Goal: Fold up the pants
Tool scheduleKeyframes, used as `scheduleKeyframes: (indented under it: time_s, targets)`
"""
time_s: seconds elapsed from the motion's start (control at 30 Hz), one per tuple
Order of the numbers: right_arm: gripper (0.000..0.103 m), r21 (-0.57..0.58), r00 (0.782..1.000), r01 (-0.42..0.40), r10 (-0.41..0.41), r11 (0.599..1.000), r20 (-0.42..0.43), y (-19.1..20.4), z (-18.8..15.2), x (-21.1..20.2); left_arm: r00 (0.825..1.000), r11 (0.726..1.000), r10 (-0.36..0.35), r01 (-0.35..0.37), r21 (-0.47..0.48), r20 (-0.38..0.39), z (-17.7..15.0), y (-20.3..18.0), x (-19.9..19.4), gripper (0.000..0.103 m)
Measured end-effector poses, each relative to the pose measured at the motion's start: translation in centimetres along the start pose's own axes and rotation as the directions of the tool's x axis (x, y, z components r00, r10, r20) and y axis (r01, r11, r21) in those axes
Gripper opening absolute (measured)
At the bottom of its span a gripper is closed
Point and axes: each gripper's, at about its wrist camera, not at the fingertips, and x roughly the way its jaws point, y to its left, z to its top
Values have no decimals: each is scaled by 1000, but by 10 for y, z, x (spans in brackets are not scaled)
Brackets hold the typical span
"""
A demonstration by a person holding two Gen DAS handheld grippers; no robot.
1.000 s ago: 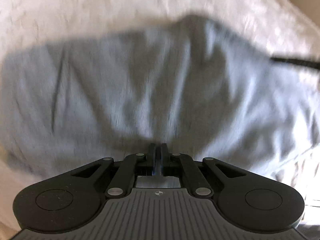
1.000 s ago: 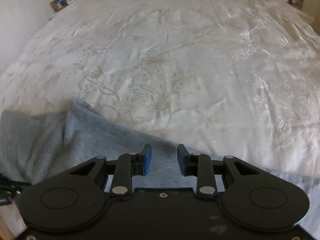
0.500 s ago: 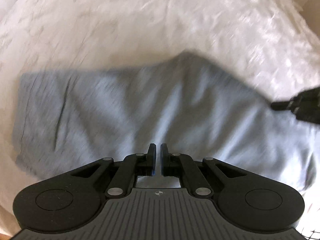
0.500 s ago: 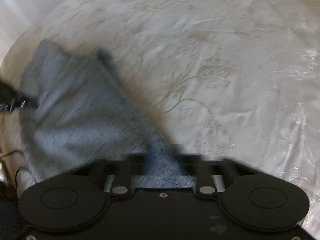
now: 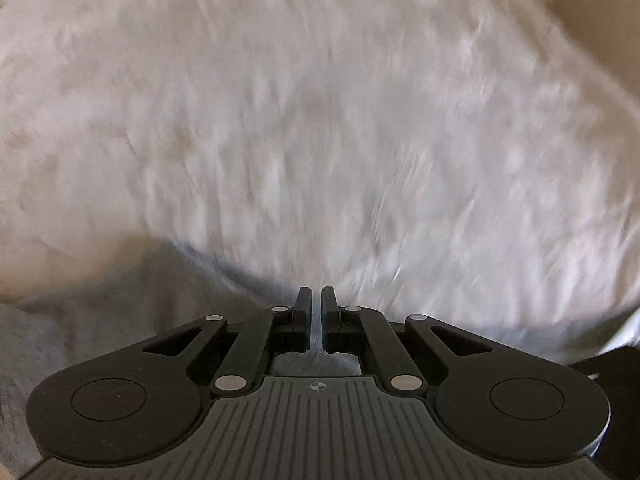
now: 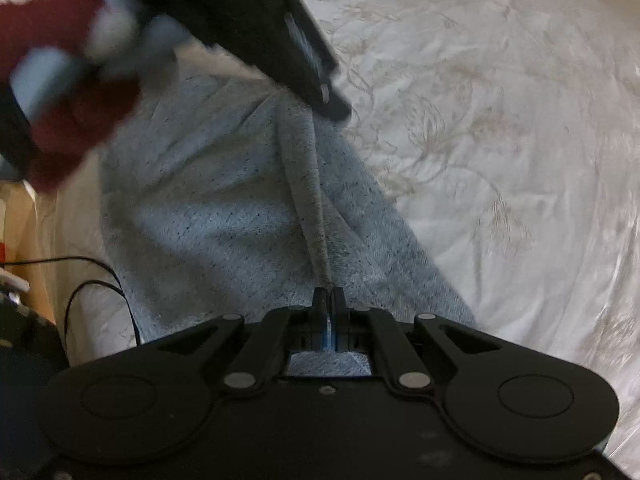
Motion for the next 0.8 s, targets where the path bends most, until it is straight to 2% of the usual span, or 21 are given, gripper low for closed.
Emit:
scheduleKeyframes:
  time_s: [0.07, 0.13, 0.2, 0.27, 0.37, 0.53, 0.67, 0.7, 0.73, 0.8]
  targets:
    - [10, 20, 1000, -6, 6, 1000, 10, -5, 1, -4, 995, 999, 39, -38, 13, -90, -10, 2, 22, 4]
    - [17, 52, 998, 13, -17, 999, 63, -14, 6, -15, 996, 1000, 23, -23, 2, -91, -20, 7, 25, 5]
    - [27, 153, 992, 22, -40, 988, 120, -36, 13, -25, 996, 1000, 13, -13, -1, -85, -25, 11, 21, 5]
    - [28, 234, 991, 34, -64, 972, 121, -59, 19, -24, 996, 1000, 11, -11, -8, -85, -26, 13, 20, 5]
    - [28, 199, 994, 76, -90, 977, 66, -75, 25, -6, 996, 1000, 6, -7, -12, -86, -25, 15, 17, 4]
    - [29, 112, 999, -22, 26, 993, -31, -72, 23, 16, 997, 999, -4, 0, -39, -83, -22, 26, 16, 4]
    - [31, 70, 998, -18, 22, 997, -62, -61, 18, 22, 997, 999, -13, 9, -53, -82, -21, 32, 16, 4]
    - [27, 76, 998, -17, 22, 997, -63, -61, 18, 23, 997, 999, -13, 9, -53, -82, -20, 33, 16, 4]
    - [4, 80, 997, -17, 22, 997, -68, -61, 19, 24, 997, 998, -14, 9, -54, -79, -21, 34, 16, 4]
    - [2, 25, 997, -10, 12, 1000, -80, -54, 23, 23, 998, 998, -19, 15, -66, -60, -18, 32, 7, 4]
